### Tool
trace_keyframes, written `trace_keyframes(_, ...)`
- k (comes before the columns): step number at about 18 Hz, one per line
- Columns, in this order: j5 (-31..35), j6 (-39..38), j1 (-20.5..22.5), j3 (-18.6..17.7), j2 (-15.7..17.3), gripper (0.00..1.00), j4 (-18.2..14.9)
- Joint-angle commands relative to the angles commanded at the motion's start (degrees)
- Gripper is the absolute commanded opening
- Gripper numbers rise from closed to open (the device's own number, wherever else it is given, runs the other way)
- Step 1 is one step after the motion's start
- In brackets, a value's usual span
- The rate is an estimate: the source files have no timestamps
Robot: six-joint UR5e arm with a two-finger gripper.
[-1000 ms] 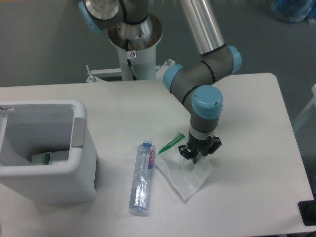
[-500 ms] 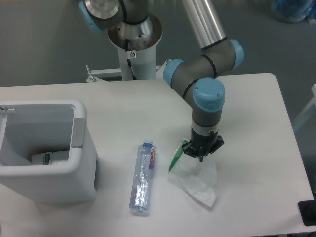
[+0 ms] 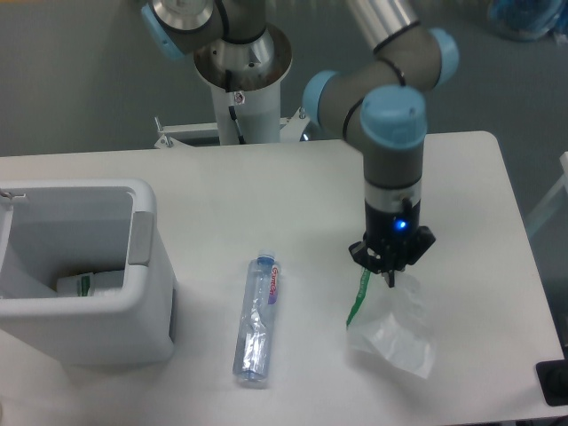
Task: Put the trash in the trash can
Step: 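Lift the plastic bag and carry it over the white bin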
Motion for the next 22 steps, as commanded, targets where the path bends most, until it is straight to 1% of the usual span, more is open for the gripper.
trace_keyframes(3, -4.93, -0.44, -0.17, 0.71, 3.25, 0.07, 0.0)
trace_keyframes(6, -10.72, -4.91, -0.44, 1.32, 7.46, 0.07, -0.09)
trace_keyframes(8, -14.42, -6.24, -0.7, 1.15, 10.37, 0.07, -0.09)
trace_keyframes(10, -15.57, -6.07, -2.36, 0.71, 13.09, 0.07, -0.09)
trace_keyframes(11, -15.66, -5.63, -3.68, 0.53, 13.8, 0.07, -0.09)
trace_keyframes(14, -15.67, -5.28, -7.89, 0.53, 14.69, 0.07, 0.26)
trace_keyframes(18, -15.67, -5.28, -13.69, 1.41, 15.48, 0.07, 0.35)
trace_keyframes(20, -15.75, -5.19, -15.37, 1.58, 15.57, 0.07, 0.44)
trace_keyframes(22, -15.67, -5.28, -18.44, 2.03, 15.39, 0.07, 0.44)
